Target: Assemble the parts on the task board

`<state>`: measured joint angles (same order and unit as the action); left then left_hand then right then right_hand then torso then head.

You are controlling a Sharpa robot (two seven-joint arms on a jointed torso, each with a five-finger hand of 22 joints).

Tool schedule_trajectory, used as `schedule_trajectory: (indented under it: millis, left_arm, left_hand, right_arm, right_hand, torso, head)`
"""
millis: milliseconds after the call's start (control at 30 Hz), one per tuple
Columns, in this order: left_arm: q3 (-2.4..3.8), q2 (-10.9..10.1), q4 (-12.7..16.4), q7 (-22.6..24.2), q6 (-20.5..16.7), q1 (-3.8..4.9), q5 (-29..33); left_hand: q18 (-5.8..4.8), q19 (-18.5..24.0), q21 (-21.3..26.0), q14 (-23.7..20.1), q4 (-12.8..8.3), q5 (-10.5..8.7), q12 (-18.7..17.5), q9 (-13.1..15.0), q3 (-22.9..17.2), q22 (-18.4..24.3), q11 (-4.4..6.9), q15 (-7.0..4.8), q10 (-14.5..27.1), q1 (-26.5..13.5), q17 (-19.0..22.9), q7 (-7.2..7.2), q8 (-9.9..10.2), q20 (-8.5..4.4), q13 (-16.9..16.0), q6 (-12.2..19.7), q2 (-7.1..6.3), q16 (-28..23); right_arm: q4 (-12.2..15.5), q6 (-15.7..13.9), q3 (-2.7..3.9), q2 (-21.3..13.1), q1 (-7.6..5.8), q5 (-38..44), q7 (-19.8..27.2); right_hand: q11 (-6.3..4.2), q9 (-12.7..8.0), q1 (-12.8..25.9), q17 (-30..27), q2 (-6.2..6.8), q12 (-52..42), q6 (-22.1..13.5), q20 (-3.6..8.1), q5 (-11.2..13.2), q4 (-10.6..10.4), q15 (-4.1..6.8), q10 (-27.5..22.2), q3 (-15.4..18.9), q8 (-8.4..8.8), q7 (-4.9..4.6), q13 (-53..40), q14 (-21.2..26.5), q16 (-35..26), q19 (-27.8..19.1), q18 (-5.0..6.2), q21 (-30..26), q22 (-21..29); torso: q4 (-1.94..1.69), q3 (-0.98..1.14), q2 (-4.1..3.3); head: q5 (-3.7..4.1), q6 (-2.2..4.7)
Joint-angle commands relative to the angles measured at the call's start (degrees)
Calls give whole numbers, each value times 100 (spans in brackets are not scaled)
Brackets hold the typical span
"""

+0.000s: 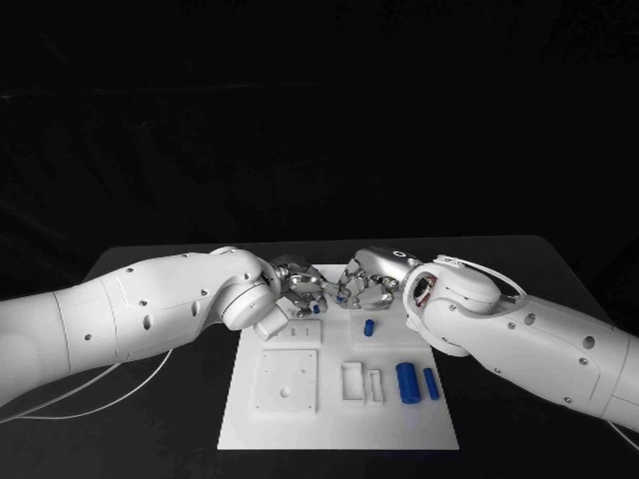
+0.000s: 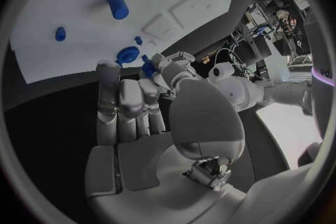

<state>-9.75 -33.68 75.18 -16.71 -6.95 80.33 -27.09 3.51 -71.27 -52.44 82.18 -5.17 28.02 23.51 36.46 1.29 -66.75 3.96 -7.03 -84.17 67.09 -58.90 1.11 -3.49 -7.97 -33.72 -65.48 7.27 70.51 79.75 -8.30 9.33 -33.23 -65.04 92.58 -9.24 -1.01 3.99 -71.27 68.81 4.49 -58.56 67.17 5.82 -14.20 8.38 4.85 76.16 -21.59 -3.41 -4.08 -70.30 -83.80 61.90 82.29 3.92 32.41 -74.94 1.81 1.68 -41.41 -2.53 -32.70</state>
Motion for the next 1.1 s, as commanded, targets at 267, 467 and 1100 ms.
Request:
schedule_trajectory:
  millis: [267,467,1100]
  left_arm:
    - [-3,1,-27,59,-56,-5,219]
    - [-3,0,-27,59,-10,-5,284]
    - [-4,-13,-56,-140,-95,-5,-16]
  left_hand:
    - [-58,-143,2,58,-541,109,175,444,-465,-176,-6,15,-259,-70,-89,-87,-51,2,53,-234,129,85]
    - [-78,-189,-22,87,-574,218,306,991,-541,-287,13,13,-260,-121,-152,-141,-51,-1,174,-358,81,136]
    - [-88,-224,6,136,-620,592,586,1829,-779,-542,37,14,-259,-286,-491,-229,-34,12,275,-618,-71,369]
  right_arm:
    - [6,29,6,22,-5,22,83]
    - [13,17,6,30,-4,22,68]
    - [177,-331,6,-125,28,-50,75]
  right_hand:
    - [-22,5,-1,-16,3,2,49,25,-24,-33,22,10,14,-18,-5,8,3,-13,21,-20,-50,-396]
    - [-19,-1,20,-33,21,37,20,23,-45,-57,20,-7,23,-15,-10,30,6,-35,13,-20,-91,-389]
    - [94,-35,-19,-270,340,853,-839,-100,-120,-729,-106,-409,1315,-27,-202,703,108,-383,-52,55,-928,-238]
  torso:
    - [-6,-3,4]
    - [-4,-1,4]
    - [-11,6,1]
  head:
    - [22,-25]
    - [25,-37]
    - [7,-88]
